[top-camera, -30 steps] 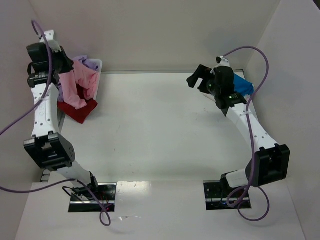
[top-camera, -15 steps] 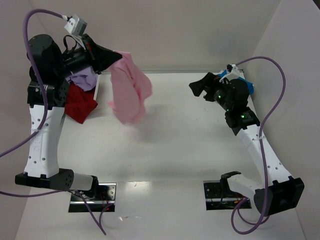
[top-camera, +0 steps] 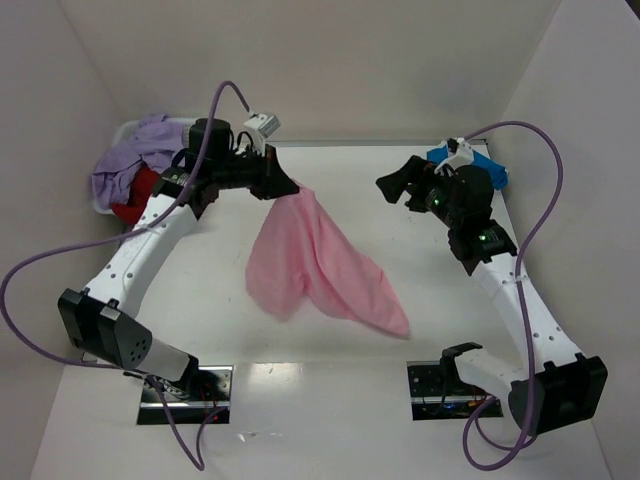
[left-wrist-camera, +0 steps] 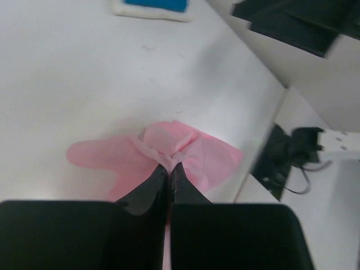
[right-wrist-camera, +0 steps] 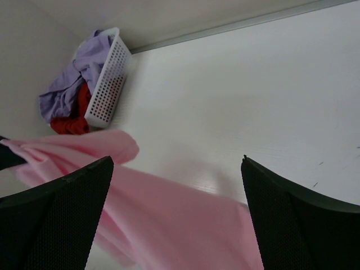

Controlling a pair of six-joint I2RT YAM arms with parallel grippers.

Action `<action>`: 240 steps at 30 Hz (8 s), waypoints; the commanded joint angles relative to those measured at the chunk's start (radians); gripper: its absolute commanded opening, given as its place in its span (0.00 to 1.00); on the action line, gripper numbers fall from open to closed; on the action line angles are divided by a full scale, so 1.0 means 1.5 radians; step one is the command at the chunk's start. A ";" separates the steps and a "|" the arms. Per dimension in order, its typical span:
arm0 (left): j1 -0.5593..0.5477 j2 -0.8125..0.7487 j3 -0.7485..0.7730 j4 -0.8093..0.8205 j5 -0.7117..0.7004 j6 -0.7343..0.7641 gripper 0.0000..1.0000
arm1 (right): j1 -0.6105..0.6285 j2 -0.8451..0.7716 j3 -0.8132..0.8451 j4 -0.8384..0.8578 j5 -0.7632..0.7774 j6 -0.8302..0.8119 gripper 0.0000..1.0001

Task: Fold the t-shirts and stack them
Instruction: Move the tshirt to the center of the board, then flatten out the tshirt

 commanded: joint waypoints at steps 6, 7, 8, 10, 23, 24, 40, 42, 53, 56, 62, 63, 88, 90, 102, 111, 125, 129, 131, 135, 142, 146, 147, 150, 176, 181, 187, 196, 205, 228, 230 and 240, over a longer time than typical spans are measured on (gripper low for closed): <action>-0.006 0.080 -0.011 -0.035 -0.191 0.096 0.03 | -0.005 0.030 -0.025 -0.062 0.051 -0.033 1.00; -0.006 0.080 -0.011 -0.054 -0.199 0.114 0.03 | -0.005 0.030 -0.033 -0.068 0.051 -0.033 1.00; -0.006 0.080 -0.011 -0.070 -0.199 0.125 0.03 | -0.005 0.037 -0.042 -0.068 0.051 -0.033 1.00; -0.006 0.080 -0.011 -0.122 -0.229 0.155 0.03 | -0.005 0.037 -0.052 -0.068 0.036 -0.033 1.00; -0.006 0.062 -0.065 -0.114 -0.279 0.140 0.07 | 0.033 0.255 -0.055 -0.154 0.041 -0.002 1.00; -0.006 0.071 -0.065 -0.114 -0.279 0.140 0.05 | 0.033 0.262 -0.055 -0.154 0.029 -0.002 1.00; -0.006 0.091 -0.058 -0.114 -0.285 0.140 0.03 | 0.064 0.350 -0.071 -0.084 0.036 0.010 0.79; -0.006 0.091 -0.058 -0.114 -0.285 0.140 0.03 | 0.064 0.350 -0.071 -0.071 0.043 0.016 0.62; -0.006 0.072 -0.066 -0.120 -0.303 0.146 0.03 | 0.064 0.380 -0.023 -0.095 0.100 0.016 0.09; -0.006 0.066 -0.066 -0.120 -0.303 0.146 0.03 | 0.064 0.380 -0.009 -0.108 0.110 0.016 0.00; -0.006 0.066 -0.066 -0.120 -0.303 0.146 0.03 | 0.064 0.380 -0.001 -0.131 0.110 0.010 0.53; -0.006 0.066 -0.066 -0.120 -0.303 0.146 0.03 | 0.064 0.380 -0.011 -0.131 0.110 0.016 0.57; 0.004 0.052 -0.035 -0.108 -0.408 0.115 0.00 | 0.072 0.386 0.100 -0.141 0.196 0.040 0.00; 0.034 0.052 0.000 -0.102 -0.451 0.100 0.00 | 0.044 0.367 0.194 -0.166 0.187 0.013 0.00; 0.110 -0.077 0.182 -0.014 -0.558 0.099 0.00 | -0.104 0.223 0.562 -0.227 0.115 -0.029 0.00; 0.110 -0.170 0.143 -0.001 -0.547 0.111 0.00 | -0.104 0.119 0.523 -0.220 0.069 -0.029 0.00; 0.110 -0.245 -0.064 -0.034 -0.316 0.090 0.00 | -0.104 0.024 0.318 -0.275 0.104 -0.049 0.00; 0.110 -0.194 -0.063 -0.034 -0.309 0.103 0.00 | -0.104 0.050 0.303 -0.275 0.119 -0.055 0.00; 0.110 -0.160 -0.047 -0.034 -0.318 0.112 0.00 | -0.104 0.057 0.303 -0.275 0.127 -0.055 0.00; 0.110 -0.121 0.010 -0.021 -0.377 0.119 0.00 | -0.110 0.087 0.323 -0.252 0.127 -0.062 0.00; 0.110 -0.057 0.110 -0.033 -0.389 0.132 0.00 | -0.110 0.132 0.384 -0.244 0.134 -0.078 0.00; 0.088 -0.078 0.048 -0.033 -0.363 0.126 0.00 | -0.110 0.078 0.312 -0.254 0.140 -0.078 0.00; 0.081 -0.088 0.029 -0.050 -0.339 0.126 0.00 | -0.110 0.053 0.268 -0.264 0.140 -0.078 0.00; 0.081 -0.110 -0.063 -0.066 -0.303 0.126 0.00 | -0.110 0.012 0.178 -0.271 0.098 -0.070 0.00; 0.021 0.018 -0.277 -0.052 -0.247 0.084 1.00 | -0.110 -0.004 -0.013 -0.272 0.068 -0.054 0.00; 0.021 0.111 -0.277 -0.039 -0.287 0.054 0.99 | -0.110 0.009 -0.013 -0.266 0.068 -0.060 0.00; 0.021 0.176 -0.270 -0.025 -0.306 0.048 0.96 | -0.110 0.015 -0.013 -0.266 0.068 -0.060 0.00; 0.021 0.112 -0.219 -0.039 -0.329 0.030 0.00 | -0.110 0.030 0.000 -0.252 0.068 -0.067 0.00; 0.021 -0.106 0.099 -0.086 -0.442 0.038 0.00 | -0.116 0.059 0.143 -0.259 0.111 -0.059 0.00; 0.021 -0.332 -0.035 -0.072 -0.580 0.009 0.00 | -0.159 0.077 0.338 -0.245 0.092 -0.066 0.00; 0.021 -0.338 -0.067 -0.078 -0.550 -0.019 0.00 | -0.159 0.066 0.312 -0.252 0.086 -0.066 0.00; 0.021 -0.365 -0.284 -0.159 -0.338 -0.081 0.01 | -0.159 -0.016 0.081 -0.238 0.120 -0.073 0.00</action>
